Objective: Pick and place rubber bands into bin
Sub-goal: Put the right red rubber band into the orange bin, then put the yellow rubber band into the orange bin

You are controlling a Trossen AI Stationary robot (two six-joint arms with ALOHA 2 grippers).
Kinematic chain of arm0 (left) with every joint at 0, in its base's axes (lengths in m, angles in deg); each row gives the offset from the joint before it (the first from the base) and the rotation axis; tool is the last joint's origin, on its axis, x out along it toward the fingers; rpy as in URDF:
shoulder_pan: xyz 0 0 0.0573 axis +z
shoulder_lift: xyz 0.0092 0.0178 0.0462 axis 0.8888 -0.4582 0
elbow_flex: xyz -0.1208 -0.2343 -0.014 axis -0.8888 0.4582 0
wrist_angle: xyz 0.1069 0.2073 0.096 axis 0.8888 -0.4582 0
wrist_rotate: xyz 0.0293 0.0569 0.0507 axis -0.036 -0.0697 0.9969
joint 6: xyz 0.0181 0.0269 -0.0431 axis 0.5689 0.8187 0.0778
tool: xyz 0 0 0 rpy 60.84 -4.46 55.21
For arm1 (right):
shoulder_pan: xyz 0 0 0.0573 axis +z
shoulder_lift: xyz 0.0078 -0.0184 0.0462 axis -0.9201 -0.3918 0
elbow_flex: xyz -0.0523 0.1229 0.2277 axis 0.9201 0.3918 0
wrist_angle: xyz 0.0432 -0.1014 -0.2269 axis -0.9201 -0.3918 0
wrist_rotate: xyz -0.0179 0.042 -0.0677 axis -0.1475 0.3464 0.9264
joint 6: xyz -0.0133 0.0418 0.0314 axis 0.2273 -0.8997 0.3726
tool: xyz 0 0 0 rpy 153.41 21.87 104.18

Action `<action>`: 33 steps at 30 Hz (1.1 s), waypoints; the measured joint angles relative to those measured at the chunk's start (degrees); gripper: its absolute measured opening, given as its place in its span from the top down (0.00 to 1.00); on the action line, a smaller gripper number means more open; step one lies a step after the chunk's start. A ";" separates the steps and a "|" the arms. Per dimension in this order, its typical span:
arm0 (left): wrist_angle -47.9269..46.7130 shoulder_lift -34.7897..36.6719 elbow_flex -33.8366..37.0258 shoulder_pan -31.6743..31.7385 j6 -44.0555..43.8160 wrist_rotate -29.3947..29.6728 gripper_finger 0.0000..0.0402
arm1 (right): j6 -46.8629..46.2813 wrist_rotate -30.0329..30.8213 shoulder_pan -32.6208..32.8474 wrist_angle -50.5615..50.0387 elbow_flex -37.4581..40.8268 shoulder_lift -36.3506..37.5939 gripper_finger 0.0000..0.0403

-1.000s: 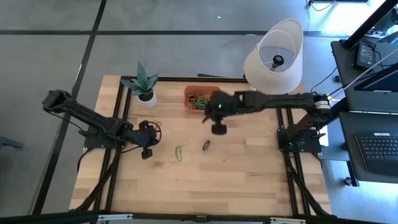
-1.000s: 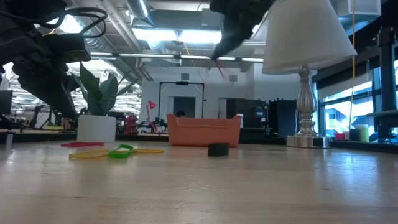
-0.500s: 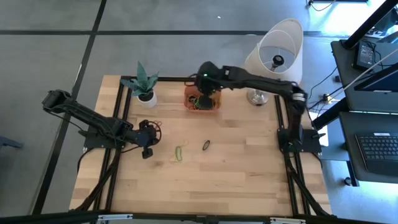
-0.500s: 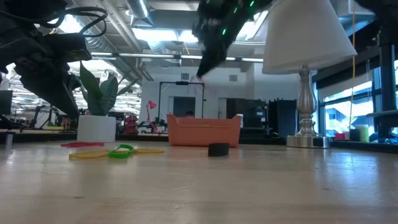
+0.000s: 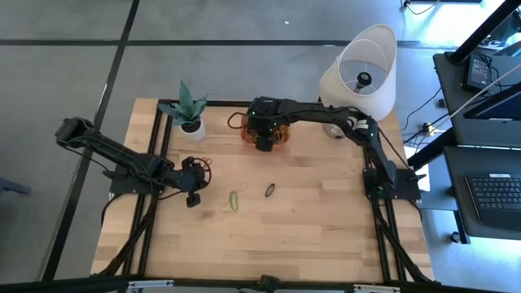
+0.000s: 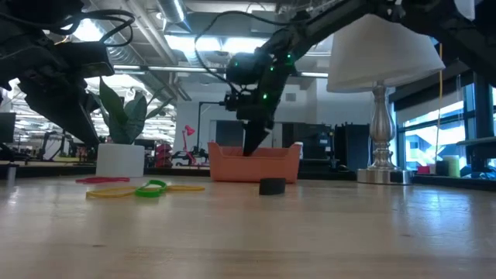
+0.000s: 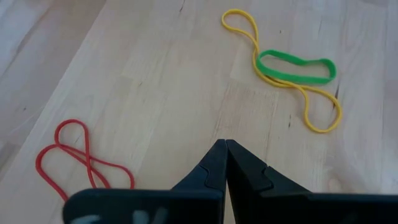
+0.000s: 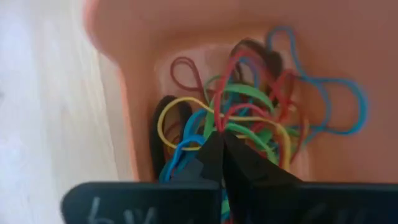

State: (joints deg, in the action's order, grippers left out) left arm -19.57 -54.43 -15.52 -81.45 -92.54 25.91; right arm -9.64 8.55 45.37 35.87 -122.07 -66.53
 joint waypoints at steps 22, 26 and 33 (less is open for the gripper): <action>-1.63 -0.87 -2.82 0.00 3.28 -3.39 0.99 | -9.04 -7.73 -0.99 -8.60 -6.48 2.12 0.67; -9.26 -4.47 -9.23 0.00 0.40 -1.42 0.99 | -8.90 -12.81 -1.20 -6.70 -4.26 7.36 0.77; -13.94 -15.48 -19.11 -0.04 -1.54 -1.42 0.99 | -6.90 -12.82 0.96 -3.49 9.47 21.94 0.98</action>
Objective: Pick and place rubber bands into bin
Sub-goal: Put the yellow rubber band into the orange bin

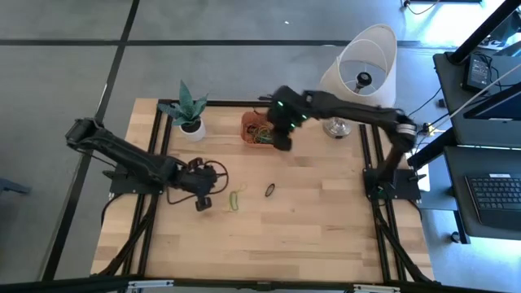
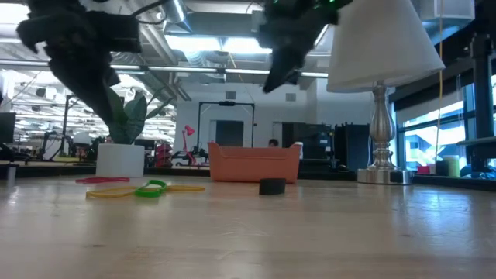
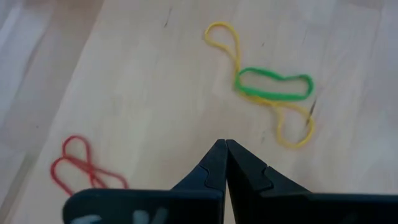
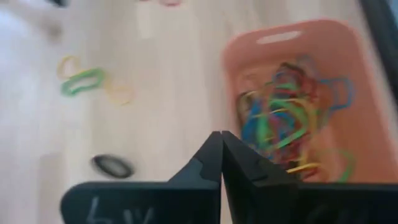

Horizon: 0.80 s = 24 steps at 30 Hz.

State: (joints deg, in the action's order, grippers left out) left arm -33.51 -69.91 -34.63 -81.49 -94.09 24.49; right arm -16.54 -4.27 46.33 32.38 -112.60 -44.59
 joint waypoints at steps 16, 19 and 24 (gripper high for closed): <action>-0.14 -19.27 -11.62 -0.48 -17.19 -7.06 0.93 | -15.13 3.56 13.69 23.39 50.75 45.48 1.00; -0.07 -22.09 -11.62 -0.27 -20.64 -8.41 0.86 | -15.78 3.94 15.18 23.66 54.24 49.81 1.00; 1.71 -26.85 -11.60 -0.27 -23.94 -9.50 0.76 | -15.75 4.03 16.00 23.23 57.58 53.82 1.00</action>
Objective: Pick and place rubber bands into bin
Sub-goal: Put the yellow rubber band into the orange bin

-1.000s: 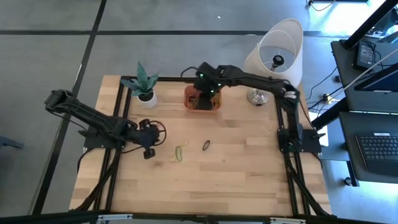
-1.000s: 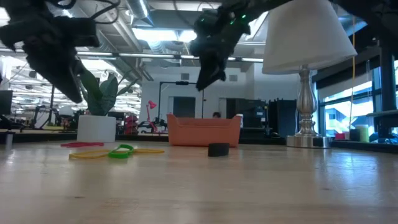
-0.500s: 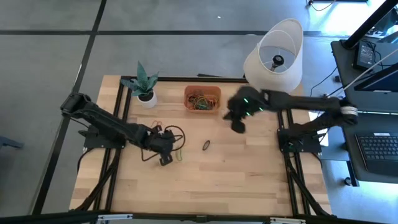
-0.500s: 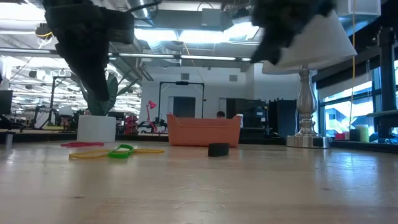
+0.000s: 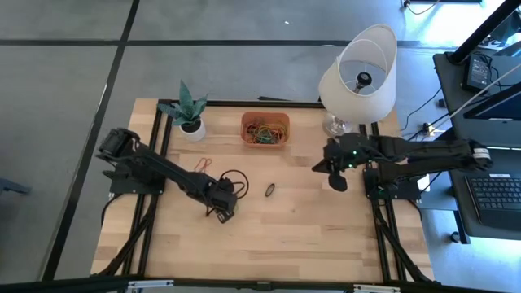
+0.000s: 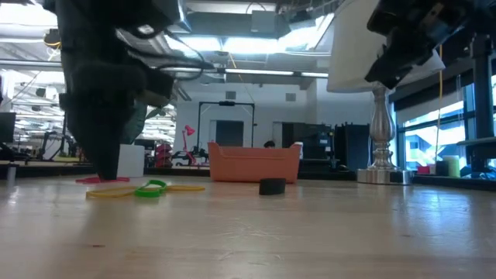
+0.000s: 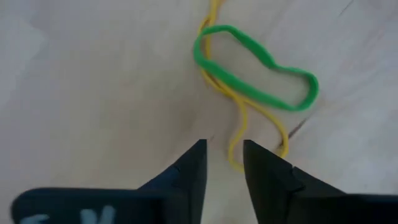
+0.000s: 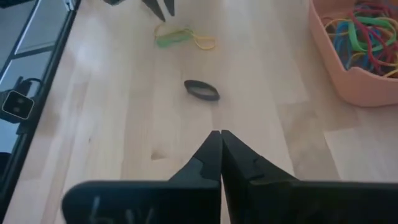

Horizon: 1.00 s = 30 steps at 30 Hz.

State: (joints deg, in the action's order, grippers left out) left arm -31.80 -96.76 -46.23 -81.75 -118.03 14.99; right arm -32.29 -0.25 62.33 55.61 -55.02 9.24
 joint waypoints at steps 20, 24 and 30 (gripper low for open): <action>-5.12 -5.55 -3.89 -0.13 -6.17 0.02 0.99 | 5.15 -0.15 -0.02 0.12 1.40 2.10 0.99; -13.15 -5.50 -9.42 -0.22 -6.00 1.00 0.99 | 5.24 -0.15 -0.02 -0.21 1.40 2.08 0.99; -24.99 -5.32 -19.14 -0.70 -3.99 3.17 0.99 | 5.11 -0.13 -0.02 -0.45 1.40 2.03 0.99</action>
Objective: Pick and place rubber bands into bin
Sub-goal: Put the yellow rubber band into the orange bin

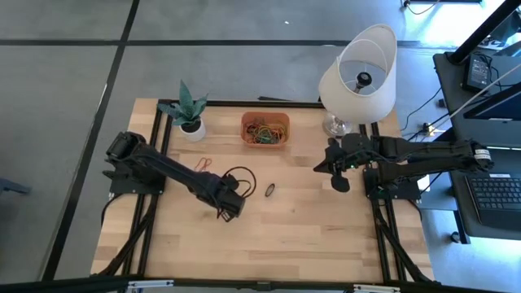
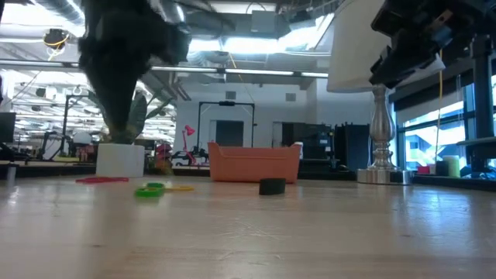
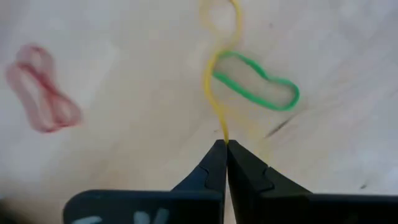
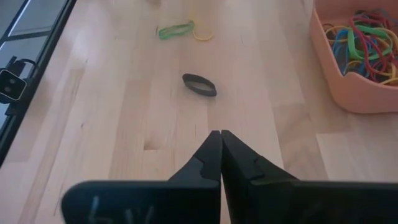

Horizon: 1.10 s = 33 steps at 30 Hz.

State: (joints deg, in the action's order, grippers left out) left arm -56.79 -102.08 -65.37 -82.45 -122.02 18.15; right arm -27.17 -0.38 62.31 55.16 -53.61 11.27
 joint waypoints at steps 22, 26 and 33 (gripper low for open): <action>-24.78 0.17 -30.77 5.45 14.74 18.67 1.00 | -6.47 -1.17 -0.02 3.20 8.55 -0.02 0.99; -22.14 0.18 -32.71 10.84 23.11 18.89 1.00 | -6.49 -1.57 -0.02 4.34 8.55 -0.02 0.99; -10.19 0.17 -33.26 22.19 41.80 16.88 1.00 | -6.54 -1.57 -0.02 8.03 8.55 -0.02 0.99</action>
State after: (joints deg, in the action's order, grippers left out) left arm -66.97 -101.91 -98.62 -60.25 -80.22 35.04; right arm -33.71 -1.95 62.29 63.19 -45.07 11.24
